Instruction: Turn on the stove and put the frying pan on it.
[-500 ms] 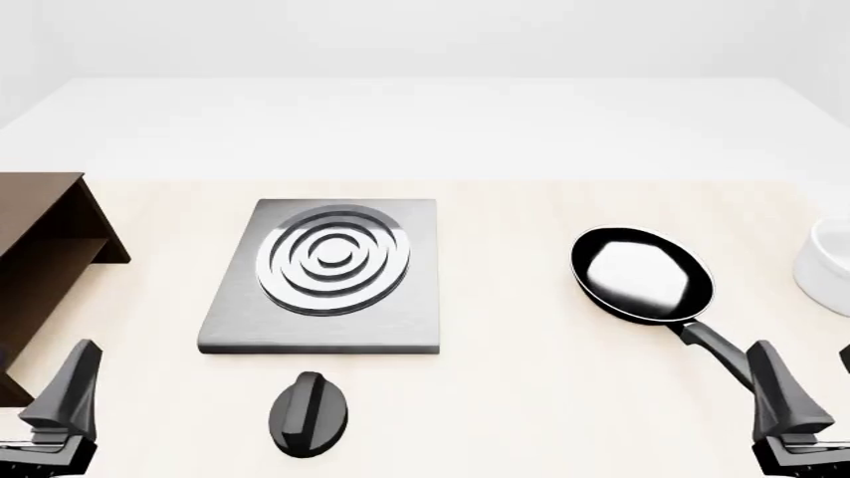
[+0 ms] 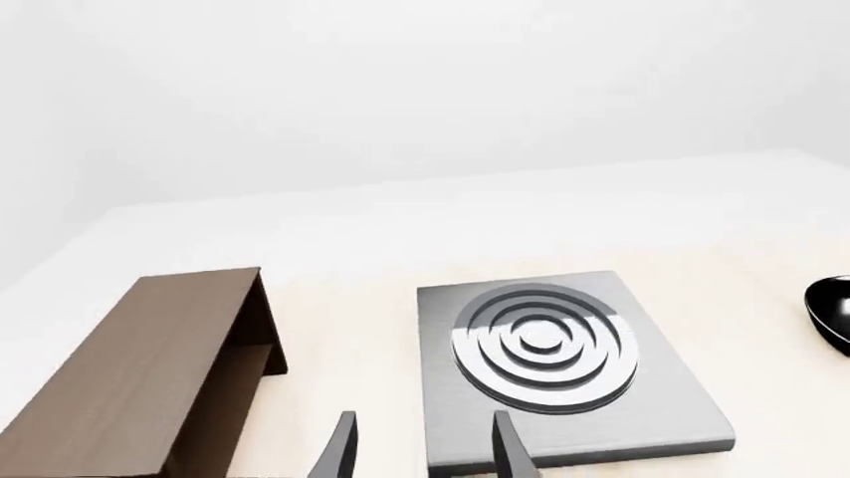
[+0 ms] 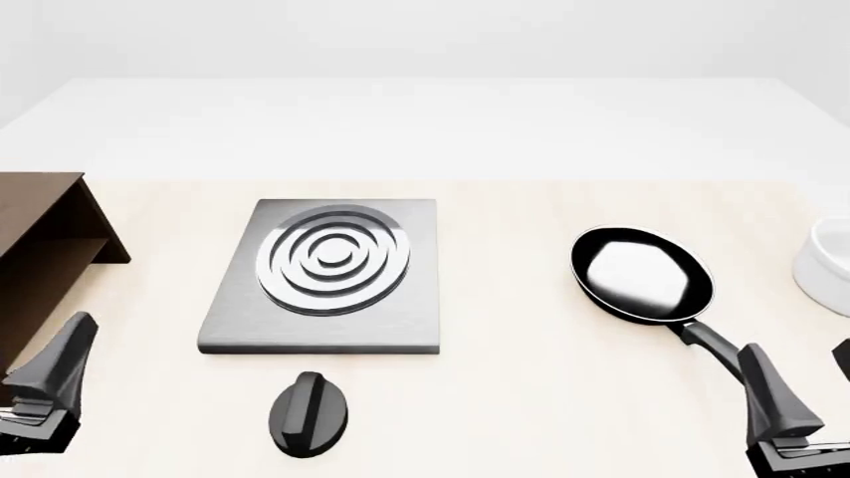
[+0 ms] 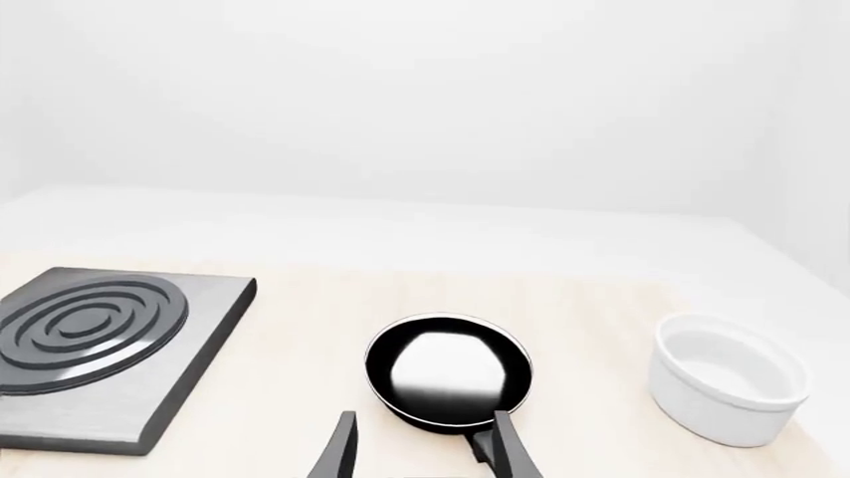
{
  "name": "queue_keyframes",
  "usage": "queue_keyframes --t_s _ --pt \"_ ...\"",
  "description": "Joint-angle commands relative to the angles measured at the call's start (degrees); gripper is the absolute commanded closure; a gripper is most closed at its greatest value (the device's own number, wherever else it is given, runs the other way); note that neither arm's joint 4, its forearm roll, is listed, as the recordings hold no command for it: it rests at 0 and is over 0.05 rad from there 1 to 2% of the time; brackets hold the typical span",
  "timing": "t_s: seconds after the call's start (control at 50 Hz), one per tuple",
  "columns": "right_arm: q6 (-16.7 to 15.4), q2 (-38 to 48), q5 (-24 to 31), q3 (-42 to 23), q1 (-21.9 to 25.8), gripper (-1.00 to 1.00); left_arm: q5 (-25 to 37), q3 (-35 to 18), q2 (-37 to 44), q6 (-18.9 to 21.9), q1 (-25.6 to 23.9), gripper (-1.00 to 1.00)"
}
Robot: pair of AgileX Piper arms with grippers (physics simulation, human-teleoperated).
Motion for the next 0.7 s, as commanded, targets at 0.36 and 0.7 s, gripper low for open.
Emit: queue_keyframes --t_s 0.36,0.7 --pt "-1.02 -0.18 -0.02 0.03 0.9 -1.0 8.44 -8.4 26.02 1.06 -8.28 -1.0" --pt "-1.08 -0.22 -0.88 0.02 0.83 -1.0 1.19 -2.39 35.48 -2.91 -12.51 -1.0"
